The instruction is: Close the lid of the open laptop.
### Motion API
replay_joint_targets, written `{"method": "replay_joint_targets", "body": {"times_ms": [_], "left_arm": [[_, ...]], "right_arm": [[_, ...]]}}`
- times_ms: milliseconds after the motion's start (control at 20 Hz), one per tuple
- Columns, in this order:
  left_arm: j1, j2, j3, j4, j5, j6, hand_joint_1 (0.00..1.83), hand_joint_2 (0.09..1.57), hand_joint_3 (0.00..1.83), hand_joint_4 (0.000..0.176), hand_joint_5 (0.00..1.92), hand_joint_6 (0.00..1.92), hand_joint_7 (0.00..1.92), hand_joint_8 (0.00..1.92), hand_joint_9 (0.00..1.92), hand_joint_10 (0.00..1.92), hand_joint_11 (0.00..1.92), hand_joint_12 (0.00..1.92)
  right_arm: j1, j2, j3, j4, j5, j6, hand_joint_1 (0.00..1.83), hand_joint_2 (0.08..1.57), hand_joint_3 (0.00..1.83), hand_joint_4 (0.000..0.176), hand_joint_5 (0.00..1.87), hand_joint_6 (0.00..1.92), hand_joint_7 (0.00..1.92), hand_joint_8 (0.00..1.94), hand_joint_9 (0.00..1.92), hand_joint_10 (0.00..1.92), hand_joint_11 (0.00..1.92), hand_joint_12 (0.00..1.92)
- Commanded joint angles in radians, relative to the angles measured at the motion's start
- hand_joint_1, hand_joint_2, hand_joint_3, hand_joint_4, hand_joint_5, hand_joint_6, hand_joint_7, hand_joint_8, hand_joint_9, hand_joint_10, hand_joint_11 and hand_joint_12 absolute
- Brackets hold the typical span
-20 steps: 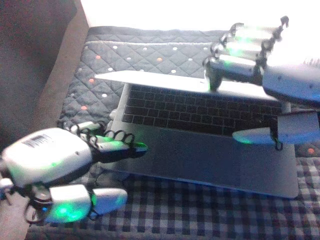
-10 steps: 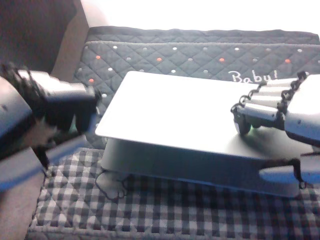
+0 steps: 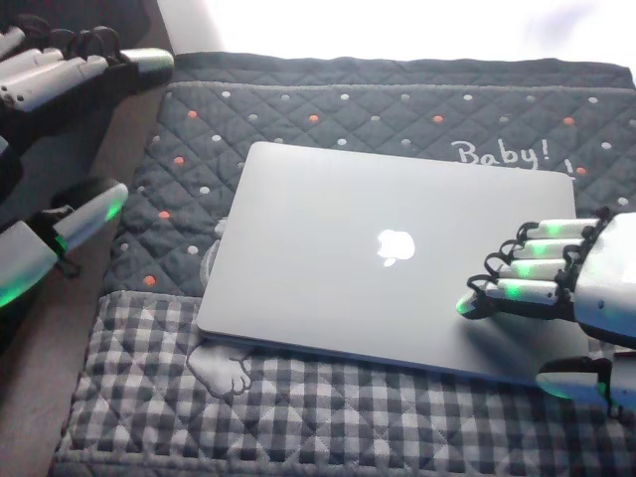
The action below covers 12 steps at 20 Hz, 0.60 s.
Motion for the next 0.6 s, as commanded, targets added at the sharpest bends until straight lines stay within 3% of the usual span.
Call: {"method": "replay_joint_targets", "body": {"times_ms": [0,50,100,150,200,250,300,350,400,450,500,550], "left_arm": [[-0.008,-0.004,0.005,-0.009,-0.128,0.006,0.77,1.48,0.02,0.0,0.25,0.39,0.43,0.22,0.23,0.9,0.0,1.45],[-0.008,-0.004,0.005,-0.015,-0.132,0.013,0.71,1.47,0.01,0.0,0.25,0.32,0.42,0.15,0.23,0.74,0.0,1.33],[-0.008,-0.003,0.005,-0.02,-0.138,0.017,0.72,1.45,0.0,0.013,0.25,0.21,0.39,0.07,0.23,0.56,0.0,1.21],[-0.008,-0.003,0.006,-0.023,-0.141,0.019,0.73,1.43,0.0,0.021,0.26,0.1,0.37,0.02,0.24,0.41,0.0,1.16],[-0.008,-0.003,0.006,-0.027,-0.142,0.022,0.72,1.42,0.0,0.03,0.25,0.04,0.34,0.0,0.25,0.3,0.0,1.08],[-0.008,-0.002,0.007,-0.033,-0.145,0.024,0.66,1.42,0.0,0.043,0.2,0.01,0.28,0.01,0.21,0.23,0.0,0.87],[-0.007,-0.002,0.008,-0.037,-0.147,0.026,0.64,1.41,0.0,0.061,0.14,0.01,0.19,0.01,0.15,0.16,0.0,0.57],[-0.007,-0.003,0.01,-0.042,-0.153,0.027,0.62,1.41,0.0,0.064,0.11,0.0,0.16,0.0,0.12,0.12,0.0,0.4],[-0.005,-0.003,0.01,-0.048,-0.156,0.028,0.56,1.41,0.0,0.076,0.05,0.0,0.11,0.0,0.09,0.07,0.0,0.25],[-0.003,-0.002,0.01,-0.053,-0.16,0.03,0.54,1.42,0.0,0.085,0.01,0.0,0.05,0.0,0.04,0.03,0.0,0.05],[0.0,-0.002,0.01,-0.059,-0.166,0.032,0.56,1.42,0.0,0.062,0.0,0.0,0.02,0.0,0.01,0.01,0.0,0.01],[0.002,-0.001,0.01,-0.062,-0.17,0.033,0.59,1.41,0.0,0.066,0.0,0.0,0.0,0.0,0.0,0.0,0.0,0.0]], "right_arm": [[-0.001,0.009,-0.01,0.01,0.11,0.001,0.25,1.46,0.0,0.0,0.03,0.58,0.23,0.44,0.1,0.98,0.0,1.67],[-0.001,0.024,-0.018,0.022,0.158,0.0,0.09,1.48,0.01,0.0,0.0,0.2,0.09,0.3,0.02,0.71,0.0,1.5],[-0.001,0.041,-0.024,0.034,0.188,-0.008,0.02,1.5,0.01,0.0,0.0,0.04,0.02,0.06,0.0,0.14,0.0,0.44],[-0.001,0.063,-0.04,0.055,0.21,-0.044,0.04,1.45,0.0,0.006,0.0,0.01,0.0,0.01,0.0,0.03,0.0,0.09],[-0.001,0.085,-0.061,0.087,0.233,-0.098,0.08,1.44,0.0,0.041,0.0,0.0,0.0,0.0,0.0,0.0,0.0,0.02],[-0.001,0.109,-0.082,0.122,0.263,-0.159,0.16,1.39,0.0,0.077,0.0,0.0,0.0,0.0,0.0,0.0,0.0,0.0],[-0.001,0.12,-0.09,0.139,0.284,-0.183,0.19,1.36,0.0,0.07,0.0,0.0,0.0,0.0,0.0,0.0,0.0,0.0],[-0.001,0.134,-0.098,0.16,0.312,-0.206,0.25,1.36,0.0,0.051,0.0,0.0,0.0,0.0,0.0,0.0,0.0,0.0],[-0.001,0.145,-0.101,0.171,0.331,-0.207,0.24,1.34,0.0,0.069,0.0,0.0,0.0,0.0,0.0,0.0,0.0,0.0],[-0.001,0.155,-0.103,0.185,0.346,-0.208,0.23,1.34,0.0,0.067,0.0,0.0,0.0,0.0,0.0,0.0,0.0,0.0],[-0.001,0.161,-0.103,0.207,0.356,-0.208,0.25,1.35,0.0,0.041,0.0,0.0,0.0,0.0,0.0,0.0,0.0,0.0],[-0.001,0.165,-0.104,0.22,0.36,-0.209,0.31,1.41,0.01,0.03,0.0,0.0,0.0,0.0,0.0,0.0,0.0,0.0]]}}
